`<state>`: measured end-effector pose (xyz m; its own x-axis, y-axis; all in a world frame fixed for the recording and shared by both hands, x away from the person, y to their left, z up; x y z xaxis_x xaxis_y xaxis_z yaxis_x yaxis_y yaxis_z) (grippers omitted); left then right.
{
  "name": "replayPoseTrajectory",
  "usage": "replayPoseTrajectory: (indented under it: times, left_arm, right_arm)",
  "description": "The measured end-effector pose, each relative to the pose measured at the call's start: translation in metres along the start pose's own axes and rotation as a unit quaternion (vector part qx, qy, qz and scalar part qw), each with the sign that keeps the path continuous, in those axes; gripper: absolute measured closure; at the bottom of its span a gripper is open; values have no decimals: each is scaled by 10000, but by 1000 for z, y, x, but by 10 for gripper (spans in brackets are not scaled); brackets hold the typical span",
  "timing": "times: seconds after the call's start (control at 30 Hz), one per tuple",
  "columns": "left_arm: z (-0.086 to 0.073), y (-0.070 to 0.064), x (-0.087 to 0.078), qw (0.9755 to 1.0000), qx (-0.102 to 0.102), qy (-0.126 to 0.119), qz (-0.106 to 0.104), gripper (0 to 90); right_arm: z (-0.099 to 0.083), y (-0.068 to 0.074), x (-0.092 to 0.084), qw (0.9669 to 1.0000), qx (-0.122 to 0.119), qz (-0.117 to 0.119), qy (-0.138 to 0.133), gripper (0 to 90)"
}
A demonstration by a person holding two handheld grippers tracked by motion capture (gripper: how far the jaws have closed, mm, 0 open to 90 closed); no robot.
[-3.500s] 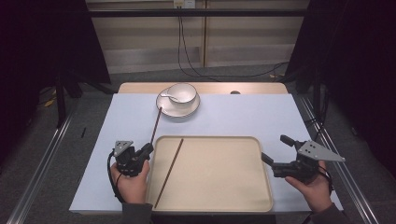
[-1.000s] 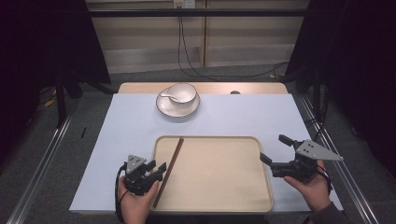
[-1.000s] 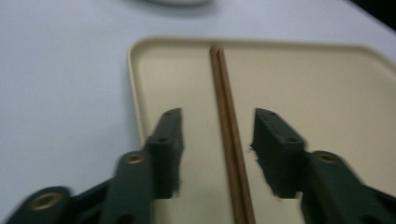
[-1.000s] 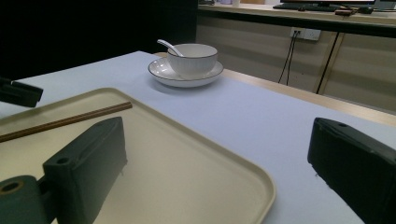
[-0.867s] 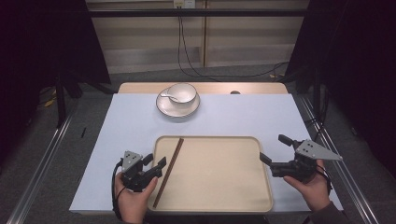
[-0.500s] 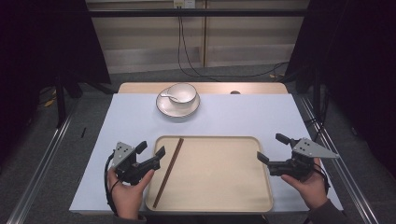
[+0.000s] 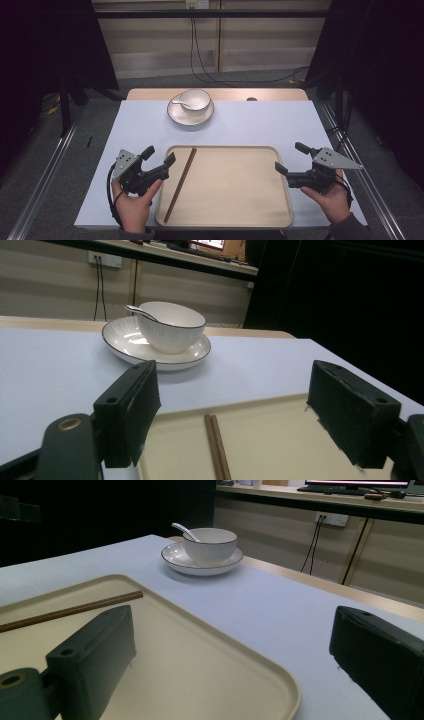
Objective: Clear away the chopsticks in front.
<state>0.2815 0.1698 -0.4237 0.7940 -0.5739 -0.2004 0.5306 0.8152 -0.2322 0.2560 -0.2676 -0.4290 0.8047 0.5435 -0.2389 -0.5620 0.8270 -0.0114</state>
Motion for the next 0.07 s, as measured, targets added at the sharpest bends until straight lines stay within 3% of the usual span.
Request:
replayPoseTrajectory:
  times: [0.07]
  left_arm:
    - [0,0,1,10000,-38,-37,-18,209]
  right_arm:
    - [0,0,0,10000,-1,-20,-2,40]
Point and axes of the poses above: each handheld gripper's, and its own axes: x roughly forward along the jaws, z roughly out of its top, y roughly to its left, the point moved 3 cm from there along x, roughly forward along the jaws, and after that the axes turned 1 degree about -z, right-handed, at the moved point
